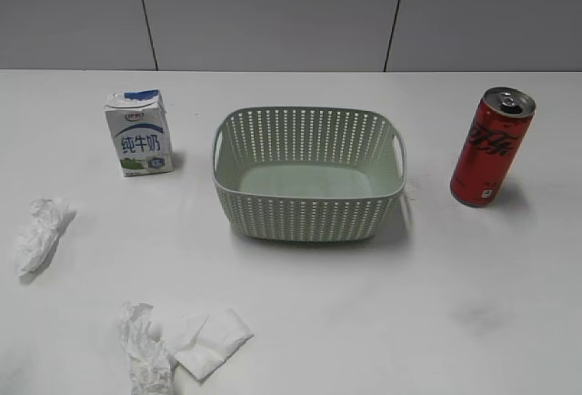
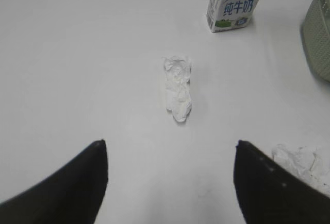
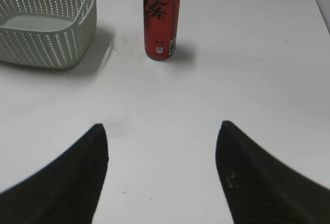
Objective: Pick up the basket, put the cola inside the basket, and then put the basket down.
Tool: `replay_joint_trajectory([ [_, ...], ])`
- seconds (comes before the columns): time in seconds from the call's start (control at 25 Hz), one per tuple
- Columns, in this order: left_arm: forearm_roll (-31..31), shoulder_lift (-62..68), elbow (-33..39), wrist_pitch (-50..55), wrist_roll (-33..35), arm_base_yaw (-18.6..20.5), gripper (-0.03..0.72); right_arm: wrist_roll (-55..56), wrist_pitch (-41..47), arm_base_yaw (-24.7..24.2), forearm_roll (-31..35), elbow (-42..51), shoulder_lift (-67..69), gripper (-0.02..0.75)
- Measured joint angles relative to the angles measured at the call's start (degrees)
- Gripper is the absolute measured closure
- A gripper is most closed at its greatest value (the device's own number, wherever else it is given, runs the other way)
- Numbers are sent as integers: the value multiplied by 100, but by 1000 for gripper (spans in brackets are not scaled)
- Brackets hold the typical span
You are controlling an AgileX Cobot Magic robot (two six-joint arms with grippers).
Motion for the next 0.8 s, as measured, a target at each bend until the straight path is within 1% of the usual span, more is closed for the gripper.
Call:
replay_joint_trajectory([
  [0.24,-22,957,-521,-40,0,-434,115,0,0,0,0,0,0,239],
  [0.48,-186,2224,-1225,-50,0,-637,115,0,0,0,0,0,0,239],
  [0.8,-312,3888,-2378,-17,0,-1306,115,0,0,0,1,0,0,239],
])
